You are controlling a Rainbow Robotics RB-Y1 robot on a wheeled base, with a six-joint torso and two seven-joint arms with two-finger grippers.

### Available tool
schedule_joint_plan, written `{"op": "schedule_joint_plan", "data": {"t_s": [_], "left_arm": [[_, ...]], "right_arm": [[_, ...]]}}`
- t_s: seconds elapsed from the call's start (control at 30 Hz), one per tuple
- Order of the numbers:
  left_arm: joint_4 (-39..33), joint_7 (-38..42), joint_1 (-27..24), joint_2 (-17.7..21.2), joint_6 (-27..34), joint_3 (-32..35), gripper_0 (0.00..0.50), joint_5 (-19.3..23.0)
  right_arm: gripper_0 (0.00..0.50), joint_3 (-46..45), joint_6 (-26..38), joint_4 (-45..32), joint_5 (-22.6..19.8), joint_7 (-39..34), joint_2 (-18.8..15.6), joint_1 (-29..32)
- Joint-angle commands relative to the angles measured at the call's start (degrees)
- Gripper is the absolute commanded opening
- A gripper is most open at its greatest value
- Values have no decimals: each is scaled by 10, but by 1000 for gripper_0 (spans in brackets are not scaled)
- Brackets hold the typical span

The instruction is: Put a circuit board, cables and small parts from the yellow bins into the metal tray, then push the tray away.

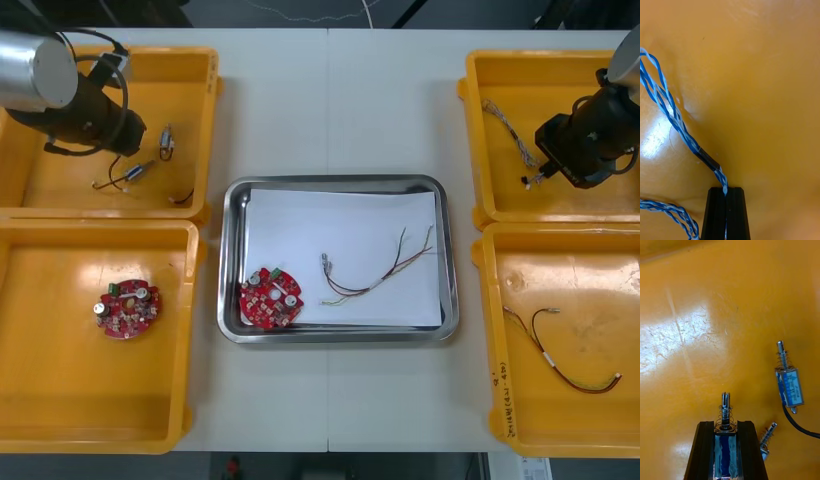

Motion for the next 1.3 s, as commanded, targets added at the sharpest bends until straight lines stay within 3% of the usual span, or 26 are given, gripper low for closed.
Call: {"op": "schedule_joint_plan", "data": {"t_s": [0.03,0.4,0.67,1.0,1.3], "left_arm": [[-55,-4,8,39,50,38,0,-4],[-144,16,8,67,179,70,0,-41],[-196,38,8,74,258,98,0,-42],[-219,44,0,74,267,112,0,-1],[-220,44,-33,74,302,113,0,4]], "right_arm": [[0,44,39,-66,-4,-11,-14,15],[0,44,130,-183,17,15,-27,22],[0,42,177,-231,31,121,-34,28],[0,39,252,-289,40,243,-35,28],[0,38,316,-343,43,277,-33,27]]}}
